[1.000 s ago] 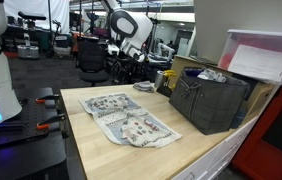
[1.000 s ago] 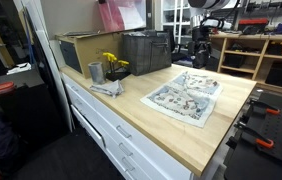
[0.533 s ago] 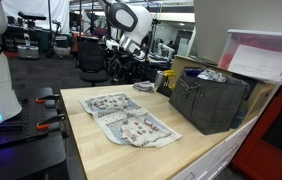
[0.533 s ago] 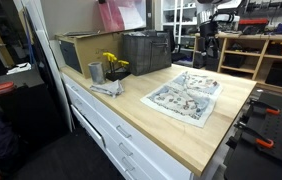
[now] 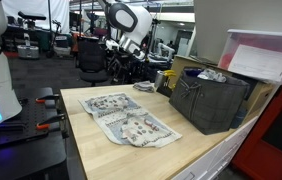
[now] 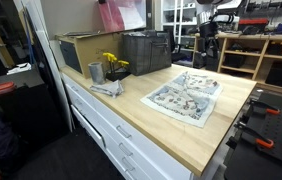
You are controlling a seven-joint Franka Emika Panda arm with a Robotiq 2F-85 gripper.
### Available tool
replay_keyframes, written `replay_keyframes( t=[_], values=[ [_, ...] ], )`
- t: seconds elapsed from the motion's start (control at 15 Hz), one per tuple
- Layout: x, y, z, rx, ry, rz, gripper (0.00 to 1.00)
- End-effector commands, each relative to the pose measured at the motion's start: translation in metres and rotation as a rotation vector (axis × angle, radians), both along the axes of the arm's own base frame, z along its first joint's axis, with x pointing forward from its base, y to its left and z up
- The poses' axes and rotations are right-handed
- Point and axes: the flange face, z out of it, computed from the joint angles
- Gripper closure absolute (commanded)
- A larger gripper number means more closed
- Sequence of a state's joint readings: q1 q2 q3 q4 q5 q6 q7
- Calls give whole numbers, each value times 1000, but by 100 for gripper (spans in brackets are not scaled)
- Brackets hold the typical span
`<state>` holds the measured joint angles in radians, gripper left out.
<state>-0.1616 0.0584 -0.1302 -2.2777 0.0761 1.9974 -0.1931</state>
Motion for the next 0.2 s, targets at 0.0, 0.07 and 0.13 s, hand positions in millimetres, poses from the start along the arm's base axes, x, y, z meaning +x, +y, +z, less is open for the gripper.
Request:
replay_keyframes(
  t=[0.0, 0.07, 0.13],
  values=[
    [0, 0, 0, 0, 1, 0, 0],
    [0, 0, 0, 0, 1, 0, 0],
    [0, 0, 0, 0, 1, 0, 0]
  ],
)
